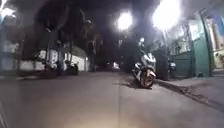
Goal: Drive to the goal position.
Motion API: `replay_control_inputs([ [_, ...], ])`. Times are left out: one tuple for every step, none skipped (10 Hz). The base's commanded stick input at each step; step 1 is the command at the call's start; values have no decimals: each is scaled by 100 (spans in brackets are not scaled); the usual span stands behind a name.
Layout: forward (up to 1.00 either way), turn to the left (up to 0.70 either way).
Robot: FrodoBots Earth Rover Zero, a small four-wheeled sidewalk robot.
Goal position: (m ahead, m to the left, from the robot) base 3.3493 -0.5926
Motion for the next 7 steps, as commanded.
replay_control_inputs([
  [70, -35],
  [70, -35],
  [70, -35],
  [70, -35],
  [70, -34],
  [70, -22],
  [70, -11],
])
